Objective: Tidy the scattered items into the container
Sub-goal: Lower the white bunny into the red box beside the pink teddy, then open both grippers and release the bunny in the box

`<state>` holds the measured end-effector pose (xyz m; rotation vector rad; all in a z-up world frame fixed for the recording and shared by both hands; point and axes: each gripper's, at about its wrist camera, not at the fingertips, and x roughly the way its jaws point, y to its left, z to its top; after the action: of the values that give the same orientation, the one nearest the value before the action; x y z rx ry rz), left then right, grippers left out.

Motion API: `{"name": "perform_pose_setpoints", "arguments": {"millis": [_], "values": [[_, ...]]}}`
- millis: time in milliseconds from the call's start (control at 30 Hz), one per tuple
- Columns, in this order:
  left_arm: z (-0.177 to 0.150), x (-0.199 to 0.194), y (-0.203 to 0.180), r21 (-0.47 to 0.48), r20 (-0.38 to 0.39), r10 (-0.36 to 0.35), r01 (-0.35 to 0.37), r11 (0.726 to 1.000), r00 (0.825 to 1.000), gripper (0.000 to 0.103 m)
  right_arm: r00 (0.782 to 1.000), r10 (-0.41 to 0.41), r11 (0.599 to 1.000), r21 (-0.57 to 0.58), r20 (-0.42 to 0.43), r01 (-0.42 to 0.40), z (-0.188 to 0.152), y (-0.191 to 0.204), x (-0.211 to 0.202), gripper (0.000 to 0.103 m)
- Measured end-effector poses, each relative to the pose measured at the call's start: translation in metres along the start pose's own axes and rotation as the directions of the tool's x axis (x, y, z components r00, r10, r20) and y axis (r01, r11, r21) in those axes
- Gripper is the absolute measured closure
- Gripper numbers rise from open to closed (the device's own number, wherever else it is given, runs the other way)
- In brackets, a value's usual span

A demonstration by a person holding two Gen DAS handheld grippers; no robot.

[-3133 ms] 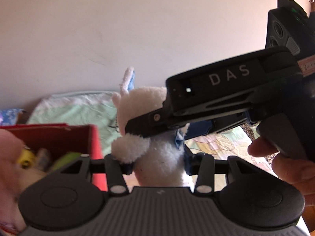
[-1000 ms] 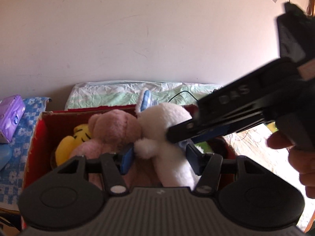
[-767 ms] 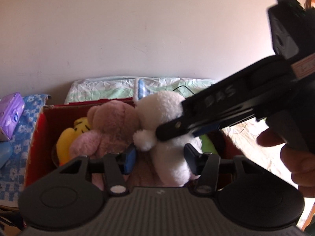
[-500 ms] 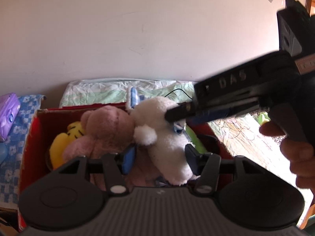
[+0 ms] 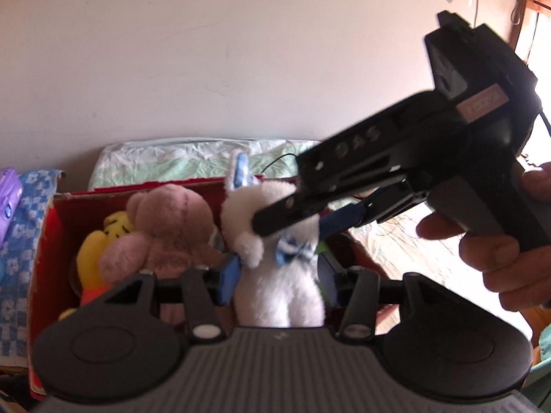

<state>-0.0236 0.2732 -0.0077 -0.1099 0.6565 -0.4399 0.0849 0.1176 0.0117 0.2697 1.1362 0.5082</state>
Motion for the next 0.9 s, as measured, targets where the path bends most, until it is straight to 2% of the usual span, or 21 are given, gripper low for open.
{"name": "perform_pose_setpoints", "arguments": {"millis": [167, 300, 467, 600, 700, 833, 900], "values": [[-0.003, 0.016, -0.007, 0.038, -0.017, 0.061, -0.060, 0.997, 0.998, 0.045, 1.000, -0.022, 1.000, -0.012, 0.020, 0.023, 0.006, 0.002, 0.026, 0.041], [0.003, 0.007, 0.000, 0.006, -0.018, 0.036, -0.036, 0.999, 0.999, 0.045, 0.999, -0.033, 0.998, -0.044, 0.009, 0.034, 0.004, 0.006, 0.023, 0.040], [0.006, -0.003, 0.003, -0.002, -0.005, 0.060, -0.060, 0.998, 0.998, 0.042, 0.998, -0.050, 0.992, -0.118, 0.039, 0.055, -0.001, 0.011, 0.015, 0.032], [0.015, -0.016, 0.004, -0.012, 0.017, 0.087, -0.086, 0.996, 0.996, 0.030, 0.995, -0.062, 0.988, -0.133, 0.082, 0.073, -0.002, 0.015, 0.006, 0.032], [0.023, -0.028, 0.002, -0.013, 0.044, 0.111, -0.111, 0.994, 0.993, 0.024, 0.990, -0.034, 0.994, -0.094, 0.133, 0.047, -0.004, 0.013, -0.012, 0.031], [0.032, -0.038, -0.002, -0.003, 0.069, 0.196, -0.197, 0.980, 0.978, 0.011, 0.974, -0.096, 0.992, -0.060, 0.203, 0.110, -0.007, 0.013, -0.035, 0.029], [0.037, -0.036, -0.002, -0.002, 0.054, 0.254, -0.254, 0.967, 0.966, 0.010, 0.969, -0.133, 0.989, -0.032, 0.208, 0.142, -0.009, 0.012, -0.039, 0.029]]}}
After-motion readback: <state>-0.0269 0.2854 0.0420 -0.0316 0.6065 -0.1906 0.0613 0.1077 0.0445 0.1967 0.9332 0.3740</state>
